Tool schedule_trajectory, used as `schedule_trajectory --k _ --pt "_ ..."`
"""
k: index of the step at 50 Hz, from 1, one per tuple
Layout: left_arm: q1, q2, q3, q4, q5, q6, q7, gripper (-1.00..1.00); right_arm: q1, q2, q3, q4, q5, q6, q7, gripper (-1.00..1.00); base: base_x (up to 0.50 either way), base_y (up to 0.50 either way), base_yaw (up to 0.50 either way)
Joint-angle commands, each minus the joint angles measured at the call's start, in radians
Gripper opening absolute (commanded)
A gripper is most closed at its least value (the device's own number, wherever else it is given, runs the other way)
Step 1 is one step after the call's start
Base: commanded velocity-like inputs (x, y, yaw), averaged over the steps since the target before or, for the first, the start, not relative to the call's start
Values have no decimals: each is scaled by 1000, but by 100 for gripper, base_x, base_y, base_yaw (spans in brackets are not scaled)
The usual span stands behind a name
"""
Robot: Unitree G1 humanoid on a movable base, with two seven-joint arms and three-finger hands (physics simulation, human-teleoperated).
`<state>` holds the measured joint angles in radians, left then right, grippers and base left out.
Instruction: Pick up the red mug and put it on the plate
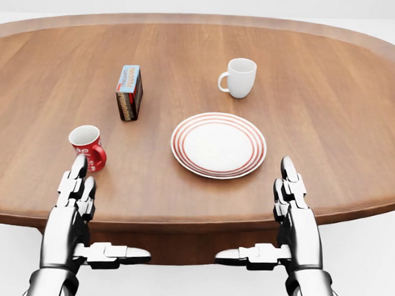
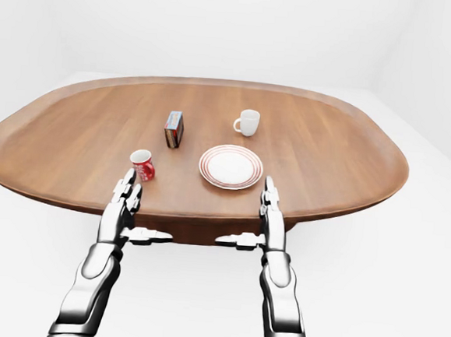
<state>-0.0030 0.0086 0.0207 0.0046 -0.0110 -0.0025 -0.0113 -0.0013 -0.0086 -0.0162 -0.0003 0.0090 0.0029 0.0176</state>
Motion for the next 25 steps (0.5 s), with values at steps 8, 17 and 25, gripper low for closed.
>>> schedule_trajectory --k 8,17,25 --pt "0 15 39 -23 -27 16 -12 100 8 -12 -24 -18 20 14 41 100 0 0 0" --pt "-16 64 146 -196 -70 90 4 100 12 -50 -122 -225 83 84 46 100 0 0 0" --pt "-50 132 353 -240 -230 90 63 100 -4 -117 -338 -369 211 84 34 100 0 0 0"
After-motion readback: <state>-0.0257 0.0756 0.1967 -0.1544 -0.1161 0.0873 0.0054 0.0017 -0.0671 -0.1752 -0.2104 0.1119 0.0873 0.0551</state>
